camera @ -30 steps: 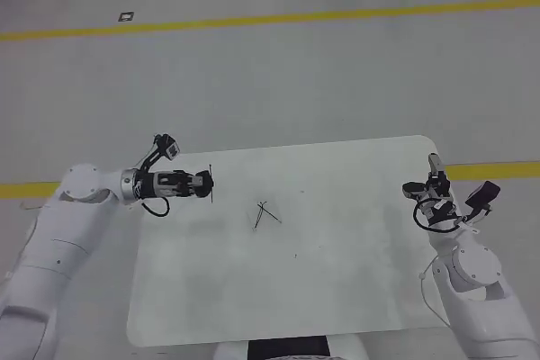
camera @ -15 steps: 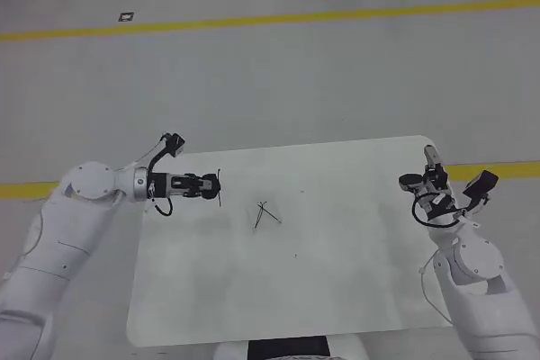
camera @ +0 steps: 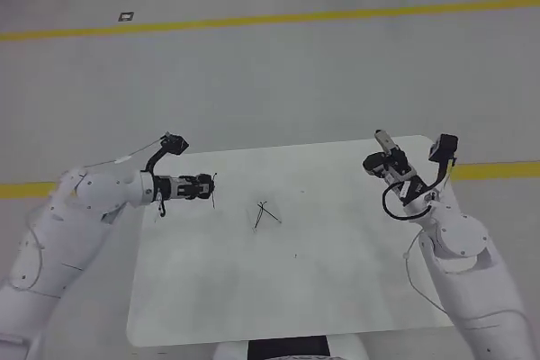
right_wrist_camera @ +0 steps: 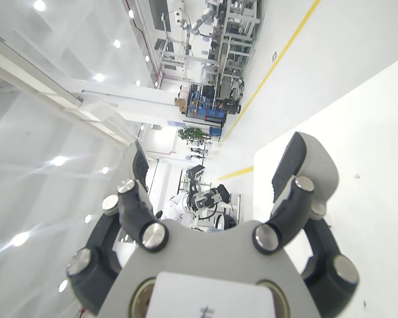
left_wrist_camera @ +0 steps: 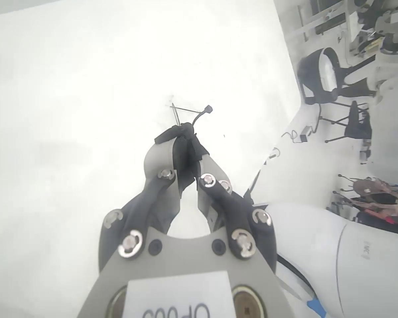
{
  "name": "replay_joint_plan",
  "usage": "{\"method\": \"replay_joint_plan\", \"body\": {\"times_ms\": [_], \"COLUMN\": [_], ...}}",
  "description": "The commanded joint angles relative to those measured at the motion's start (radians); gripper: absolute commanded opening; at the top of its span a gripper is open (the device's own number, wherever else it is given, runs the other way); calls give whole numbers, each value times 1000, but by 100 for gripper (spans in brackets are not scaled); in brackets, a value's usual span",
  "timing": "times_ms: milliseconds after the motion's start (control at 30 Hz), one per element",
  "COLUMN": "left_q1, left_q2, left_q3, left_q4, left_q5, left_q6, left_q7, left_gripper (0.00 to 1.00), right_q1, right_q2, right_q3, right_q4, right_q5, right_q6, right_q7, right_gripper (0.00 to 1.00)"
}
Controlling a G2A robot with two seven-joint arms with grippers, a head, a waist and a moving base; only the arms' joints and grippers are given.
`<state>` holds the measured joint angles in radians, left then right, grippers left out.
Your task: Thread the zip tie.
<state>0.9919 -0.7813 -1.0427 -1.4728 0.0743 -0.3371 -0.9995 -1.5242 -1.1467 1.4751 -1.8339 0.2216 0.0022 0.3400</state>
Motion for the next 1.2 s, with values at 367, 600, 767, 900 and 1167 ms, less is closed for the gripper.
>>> {"method": "replay_joint_plan", "body": {"times_ms": [367,600,767,900,1167], "left_q1": [3,2,13,12,12], "left_q2": [0,11,20,25,25], "left_q3": [9,12,14,12,12], "left_q4": [-38,-107,-150,-161,-161], "left_q5": [57,199,278,378,378], "left_q6": [-3,-3,-3,53,53], "left_q7": [31,64,83,90,90], "left_gripper": [0,0,0,0,0], "right_q1": [20,145,228,265,265], "right_q2": [3,5,-2,-6,-6], "right_q3": [-12,-83,-159,-199,-199], "right_q4": [5,79,127,138,138], "right_q5": [-8,-44,-35,6,6], "right_q6": [14,57,69,107,107], "right_q7": [80,252,351,416,416], "right_gripper": [100,100,100,100,100]}}
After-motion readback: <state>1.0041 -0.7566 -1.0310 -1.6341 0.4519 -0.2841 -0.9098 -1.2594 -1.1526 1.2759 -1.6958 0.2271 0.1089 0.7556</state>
